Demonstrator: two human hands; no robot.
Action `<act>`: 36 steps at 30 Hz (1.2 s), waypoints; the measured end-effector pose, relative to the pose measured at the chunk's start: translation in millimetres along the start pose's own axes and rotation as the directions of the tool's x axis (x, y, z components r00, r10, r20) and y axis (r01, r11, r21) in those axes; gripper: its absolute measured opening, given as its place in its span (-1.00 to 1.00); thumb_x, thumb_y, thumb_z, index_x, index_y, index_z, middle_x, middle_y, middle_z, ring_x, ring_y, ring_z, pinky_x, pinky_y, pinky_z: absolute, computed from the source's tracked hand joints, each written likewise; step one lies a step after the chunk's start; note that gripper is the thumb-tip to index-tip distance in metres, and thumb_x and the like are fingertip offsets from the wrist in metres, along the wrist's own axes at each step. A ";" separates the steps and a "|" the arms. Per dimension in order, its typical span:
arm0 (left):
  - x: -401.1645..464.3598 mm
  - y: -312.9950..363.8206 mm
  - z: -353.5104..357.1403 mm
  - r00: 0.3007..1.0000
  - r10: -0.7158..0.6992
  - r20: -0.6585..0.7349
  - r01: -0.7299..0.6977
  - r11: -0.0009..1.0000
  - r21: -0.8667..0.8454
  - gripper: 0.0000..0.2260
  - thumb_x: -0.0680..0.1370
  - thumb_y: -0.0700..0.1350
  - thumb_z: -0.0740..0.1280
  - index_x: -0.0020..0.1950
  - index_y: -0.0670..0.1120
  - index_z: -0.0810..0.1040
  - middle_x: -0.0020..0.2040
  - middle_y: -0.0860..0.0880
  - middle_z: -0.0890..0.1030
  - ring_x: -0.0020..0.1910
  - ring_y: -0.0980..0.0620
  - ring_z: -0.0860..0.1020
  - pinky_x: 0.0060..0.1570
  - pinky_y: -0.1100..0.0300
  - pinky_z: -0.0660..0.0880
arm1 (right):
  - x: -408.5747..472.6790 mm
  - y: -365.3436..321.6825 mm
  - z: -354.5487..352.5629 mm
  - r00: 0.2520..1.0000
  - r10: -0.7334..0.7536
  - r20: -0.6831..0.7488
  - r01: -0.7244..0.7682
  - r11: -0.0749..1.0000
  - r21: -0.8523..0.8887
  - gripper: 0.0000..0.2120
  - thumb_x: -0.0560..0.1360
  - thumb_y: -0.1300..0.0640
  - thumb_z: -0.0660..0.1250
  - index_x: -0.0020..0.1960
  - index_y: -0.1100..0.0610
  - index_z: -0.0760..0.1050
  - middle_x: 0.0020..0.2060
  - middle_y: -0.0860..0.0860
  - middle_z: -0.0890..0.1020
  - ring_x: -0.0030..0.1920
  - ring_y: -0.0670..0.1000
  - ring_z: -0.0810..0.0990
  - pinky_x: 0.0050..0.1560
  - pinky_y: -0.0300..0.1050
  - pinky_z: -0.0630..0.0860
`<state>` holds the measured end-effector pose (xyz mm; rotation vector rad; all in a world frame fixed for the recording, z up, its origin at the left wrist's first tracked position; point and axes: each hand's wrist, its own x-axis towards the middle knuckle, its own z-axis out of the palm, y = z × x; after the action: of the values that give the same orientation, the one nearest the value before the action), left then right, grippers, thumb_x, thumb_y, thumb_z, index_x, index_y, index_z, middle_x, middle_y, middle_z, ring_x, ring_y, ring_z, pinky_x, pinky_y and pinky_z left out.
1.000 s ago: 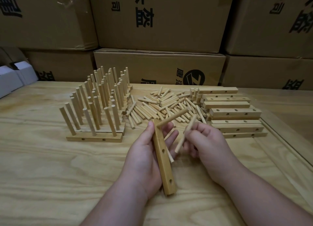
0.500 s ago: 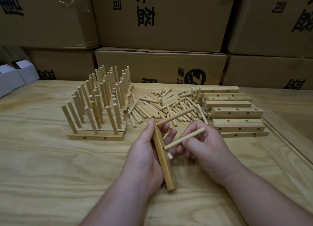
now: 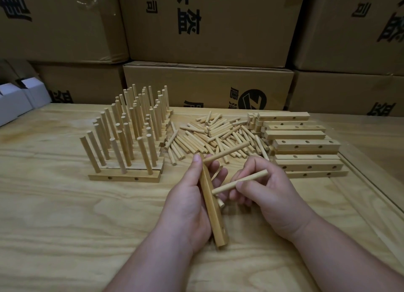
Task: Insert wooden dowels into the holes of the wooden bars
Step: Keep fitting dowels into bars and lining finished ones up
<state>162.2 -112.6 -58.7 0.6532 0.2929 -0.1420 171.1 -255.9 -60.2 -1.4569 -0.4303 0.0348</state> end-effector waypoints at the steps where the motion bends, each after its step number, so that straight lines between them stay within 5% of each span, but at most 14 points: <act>1: 0.3 -0.1 -0.1 1.000 0.000 -0.001 0.000 1.000 -0.001 -0.69 0.59 0.07 0.35 0.19 -0.11 0.64 -0.06 -0.08 0.69 0.06 -0.08 0.70 -0.31 0.08 0.64 | -0.1 -0.4 0.0 1.000 0.001 0.001 -0.001 1.000 0.000 -0.95 0.37 0.36 0.29 -0.22 0.27 0.43 -0.40 0.19 0.63 -0.40 -0.06 0.62 -0.38 -0.32 0.50; 9: 2.1 0.0 -2.2 0.999 0.014 -0.033 -0.013 1.000 0.022 -0.69 0.58 0.08 0.36 0.18 -0.10 0.66 -0.05 -0.06 0.71 0.10 -0.09 0.69 -0.26 0.05 0.66 | -0.1 1.5 -1.2 0.998 0.041 0.054 -0.034 0.993 -0.115 -0.86 0.50 0.53 0.28 -0.19 0.39 0.40 -0.43 0.12 0.64 -0.39 -0.10 0.64 -0.36 -0.34 0.51; 17: 0.9 0.2 -2.6 1.000 0.013 -0.025 -0.012 0.999 0.034 -0.54 0.58 0.12 0.35 0.33 -0.17 0.59 0.01 -0.10 0.69 -0.02 -0.07 0.67 -0.38 0.17 0.59 | 1.0 0.2 -1.5 0.998 0.008 0.060 0.006 0.976 -0.216 -0.69 0.54 0.05 0.37 -0.32 0.16 0.46 -0.45 0.10 0.65 -0.39 -0.06 0.61 -0.29 -0.26 0.52; 20: 2.5 -1.6 -4.4 1.000 0.016 0.013 -0.017 1.000 0.024 -0.62 0.58 0.12 0.34 0.17 -0.15 0.68 -0.07 -0.08 0.71 0.06 -0.07 0.71 -0.18 0.06 0.66 | 1.4 2.4 1.1 0.997 0.013 0.081 0.006 0.973 -0.229 -0.67 0.50 0.01 0.40 -0.30 0.22 0.51 -0.45 0.07 0.64 -0.40 -0.09 0.60 -0.30 -0.29 0.51; 23: 4.1 -2.8 -5.2 0.999 0.002 0.034 -0.002 1.000 -0.011 -0.61 0.60 0.15 0.29 -0.11 -0.12 0.74 -0.12 -0.09 0.72 0.02 -0.08 0.71 0.00 -0.07 0.66 | 0.9 4.1 5.3 0.993 0.015 0.115 0.010 0.976 -0.219 -0.69 0.42 0.02 0.48 -0.18 0.29 0.58 -0.39 0.00 0.63 -0.35 -0.13 0.58 -0.29 -0.31 0.50; 29: 4.0 0.3 -5.1 0.999 -0.013 0.034 0.018 0.992 -0.124 -0.57 0.66 0.18 0.17 0.04 -0.11 0.67 0.04 -0.14 0.71 0.19 -0.16 0.65 0.29 -0.19 0.52 | 0.4 7.5 6.6 0.988 0.096 0.123 -0.066 0.971 -0.228 -0.83 0.40 0.24 0.54 -0.08 0.17 0.57 -0.32 -0.09 0.64 -0.27 -0.15 0.60 -0.21 -0.27 0.56; 34: 5.5 1.2 -6.1 1.000 -0.001 -0.016 0.000 0.999 -0.054 -0.58 0.69 0.17 0.11 0.13 -0.10 0.63 0.07 -0.13 0.73 0.06 -0.13 0.71 0.06 -0.07 0.63 | 3.2 7.0 3.2 0.992 0.124 0.027 -0.114 0.966 -0.233 -0.87 0.50 0.32 0.46 -0.05 0.12 0.61 -0.26 0.03 0.69 -0.24 -0.03 0.67 -0.22 -0.21 0.60; 36: 4.7 1.7 -6.0 1.000 -0.005 -0.019 0.004 0.999 -0.052 -0.58 0.69 0.16 0.11 0.16 -0.10 0.62 0.08 -0.15 0.73 0.07 -0.15 0.71 0.17 -0.12 0.58 | 5.0 7.6 2.3 0.992 0.111 -0.062 -0.122 0.969 -0.216 -0.84 0.50 0.31 0.45 -0.10 0.05 0.64 -0.30 -0.01 0.68 -0.32 -0.10 0.63 -0.32 -0.27 0.54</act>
<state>165.7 -107.7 -63.7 0.6025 0.3157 -0.1322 176.7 -251.4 -66.1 -1.6965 -0.3148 0.0458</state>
